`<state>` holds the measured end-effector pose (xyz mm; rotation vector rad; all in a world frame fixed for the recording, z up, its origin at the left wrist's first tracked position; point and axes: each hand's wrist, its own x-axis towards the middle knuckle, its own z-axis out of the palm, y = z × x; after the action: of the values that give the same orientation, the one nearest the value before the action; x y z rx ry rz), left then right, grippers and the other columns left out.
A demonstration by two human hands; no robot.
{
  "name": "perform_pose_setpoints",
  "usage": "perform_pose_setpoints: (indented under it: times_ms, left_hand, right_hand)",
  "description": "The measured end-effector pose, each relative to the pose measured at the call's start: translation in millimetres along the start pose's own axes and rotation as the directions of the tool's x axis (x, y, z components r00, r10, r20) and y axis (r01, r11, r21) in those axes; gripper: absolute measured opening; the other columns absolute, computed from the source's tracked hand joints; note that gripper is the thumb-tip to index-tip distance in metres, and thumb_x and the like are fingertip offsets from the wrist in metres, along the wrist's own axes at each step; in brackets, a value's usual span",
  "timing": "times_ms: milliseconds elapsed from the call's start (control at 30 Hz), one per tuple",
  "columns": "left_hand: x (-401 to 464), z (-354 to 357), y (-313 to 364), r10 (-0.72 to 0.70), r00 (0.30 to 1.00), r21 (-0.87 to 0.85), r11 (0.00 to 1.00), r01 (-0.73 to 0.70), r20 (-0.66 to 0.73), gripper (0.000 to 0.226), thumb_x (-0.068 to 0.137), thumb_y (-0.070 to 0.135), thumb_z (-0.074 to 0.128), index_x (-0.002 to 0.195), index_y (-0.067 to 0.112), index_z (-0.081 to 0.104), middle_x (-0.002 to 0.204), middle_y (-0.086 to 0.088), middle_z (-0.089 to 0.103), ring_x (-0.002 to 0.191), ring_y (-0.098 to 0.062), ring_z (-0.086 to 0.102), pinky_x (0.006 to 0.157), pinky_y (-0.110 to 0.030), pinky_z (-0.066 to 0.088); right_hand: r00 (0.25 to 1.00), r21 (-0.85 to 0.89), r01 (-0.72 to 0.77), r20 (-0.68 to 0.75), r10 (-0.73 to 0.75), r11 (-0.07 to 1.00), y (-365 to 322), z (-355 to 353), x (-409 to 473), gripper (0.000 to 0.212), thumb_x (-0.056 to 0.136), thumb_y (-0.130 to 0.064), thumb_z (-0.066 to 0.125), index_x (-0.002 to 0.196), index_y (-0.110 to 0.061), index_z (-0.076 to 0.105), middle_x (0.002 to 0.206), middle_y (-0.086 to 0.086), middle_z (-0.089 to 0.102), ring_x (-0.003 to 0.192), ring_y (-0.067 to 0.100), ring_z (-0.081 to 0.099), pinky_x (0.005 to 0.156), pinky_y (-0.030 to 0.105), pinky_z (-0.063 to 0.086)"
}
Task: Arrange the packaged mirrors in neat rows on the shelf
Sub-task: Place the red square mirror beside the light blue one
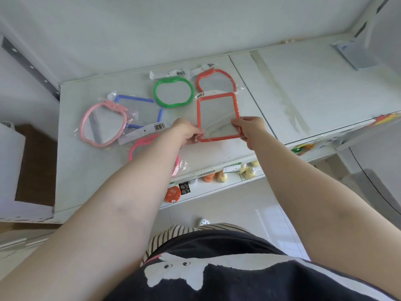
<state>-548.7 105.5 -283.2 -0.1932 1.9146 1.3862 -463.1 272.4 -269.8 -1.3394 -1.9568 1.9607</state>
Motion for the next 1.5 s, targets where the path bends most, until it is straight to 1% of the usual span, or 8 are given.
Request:
perform_pose_setpoints:
  times_ms: [133, 367, 467, 633, 833, 1133, 1300, 1500]
  left_hand:
    - [-25.5, -2.3, -0.7, 0.024, 1.000, -0.033, 0.999, -0.024, -0.015, 0.019, 0.083, -0.006, 0.066, 0.071, 0.003, 0.055, 0.047, -0.006, 0.060, 0.031, -0.007, 0.054, 0.036, -0.014, 0.046]
    - [-72.4, -4.2, -22.5, 0.100, 0.994, -0.061, 0.993, -0.103, -0.043, 0.019, 0.079, -0.003, 0.071, 0.097, -0.006, 0.065, 0.077, -0.012, 0.064, 0.060, -0.015, 0.060, 0.042, -0.016, 0.052]
    - [-91.7, 2.6, -40.2, 0.132, 0.990, -0.036, 0.990, -0.133, -0.042, 0.033, 0.078, -0.002, 0.073, 0.109, -0.008, 0.065, 0.080, -0.012, 0.066, 0.061, -0.016, 0.061, 0.056, -0.021, 0.057]
    - [-118.6, 26.6, -61.6, 0.114, 0.993, 0.017, 0.993, -0.113, -0.019, 0.020, 0.070, 0.004, 0.080, 0.088, 0.005, 0.072, 0.096, -0.015, 0.074, 0.086, -0.026, 0.070, 0.092, -0.039, 0.055]
    - [-148.1, 91.0, -61.6, 0.136, 0.988, 0.022, 0.990, -0.138, 0.074, 0.028, 0.075, -0.001, 0.075, 0.102, -0.002, 0.069, 0.073, -0.008, 0.066, 0.062, -0.018, 0.063, 0.077, -0.032, 0.059]
    - [-164.7, 257.4, -61.0, 0.102, 0.984, 0.094, 0.989, -0.117, 0.150, 0.017, 0.069, 0.001, 0.080, 0.072, 0.011, 0.066, 0.082, -0.013, 0.072, 0.080, -0.029, 0.069, 0.087, -0.048, 0.056]
    - [-182.5, 360.3, -61.1, 0.092, 0.975, 0.079, 0.991, -0.109, 0.202, 0.015, 0.080, -0.001, 0.071, 0.076, 0.007, 0.059, 0.075, -0.006, 0.064, 0.063, -0.014, 0.060, 0.046, -0.016, 0.053]
    - [-189.4, 424.2, -43.6, 0.139, 0.978, 0.105, 0.982, -0.156, 0.156, 0.021, 0.078, 0.000, 0.074, 0.097, 0.003, 0.065, 0.088, -0.012, 0.068, 0.074, -0.021, 0.065, 0.052, -0.017, 0.055]
  right_hand:
    - [0.998, -0.003, 0.018, 0.056, -0.017, 1.000, 7.5, -9.9, -27.0, 0.004, 0.083, -0.011, 0.069, 0.080, -0.011, 0.066, 0.064, 0.003, 0.059, 0.052, 0.014, 0.048, 0.051, 0.019, 0.044]
    - [1.000, 0.051, -0.002, 0.014, 0.001, 0.999, 36.3, -32.1, -88.2, 0.021, 0.081, -0.012, 0.074, 0.100, -0.004, 0.069, 0.078, 0.008, 0.069, 0.056, 0.014, 0.064, 0.066, 0.022, 0.058]
    - [0.999, 0.036, -0.015, -0.031, 0.016, 0.999, 51.8, -39.3, -113.6, 0.012, 0.080, -0.014, 0.075, 0.089, -0.008, 0.069, 0.075, 0.009, 0.068, 0.059, 0.018, 0.063, 0.076, 0.028, 0.054]
    - [0.996, 0.049, -0.019, -0.083, 0.023, 0.999, 72.9, -70.2, -145.1, 0.011, 0.082, -0.010, 0.073, 0.090, -0.004, 0.068, 0.073, 0.014, 0.067, 0.068, 0.023, 0.062, 0.083, 0.031, 0.056]
    - [0.989, 0.087, -0.043, -0.135, 0.054, 0.995, 93.6, -134.9, -159.6, 0.019, 0.083, -0.011, 0.073, 0.099, -0.005, 0.066, 0.077, 0.008, 0.067, 0.057, 0.012, 0.063, 0.063, 0.020, 0.058]
    - [0.965, 0.135, -0.039, -0.252, 0.072, 0.990, 131.5, -296.2, -143.4, 0.014, 0.080, -0.009, 0.076, 0.090, -0.005, 0.067, 0.085, 0.011, 0.068, 0.065, 0.018, 0.066, 0.077, 0.029, 0.060]
    - [0.953, 0.088, -0.069, -0.288, 0.092, 0.994, 146.2, -392.7, -129.5, 0.015, 0.078, -0.009, 0.075, 0.090, -0.007, 0.068, 0.075, 0.008, 0.065, 0.058, 0.017, 0.062, 0.071, 0.025, 0.058]
    - [0.954, 0.107, -0.071, -0.283, 0.099, 0.992, 145.5, -452.6, -107.9, 0.015, 0.078, -0.005, 0.074, 0.092, -0.001, 0.070, 0.079, 0.011, 0.066, 0.057, 0.016, 0.062, 0.064, 0.022, 0.058]
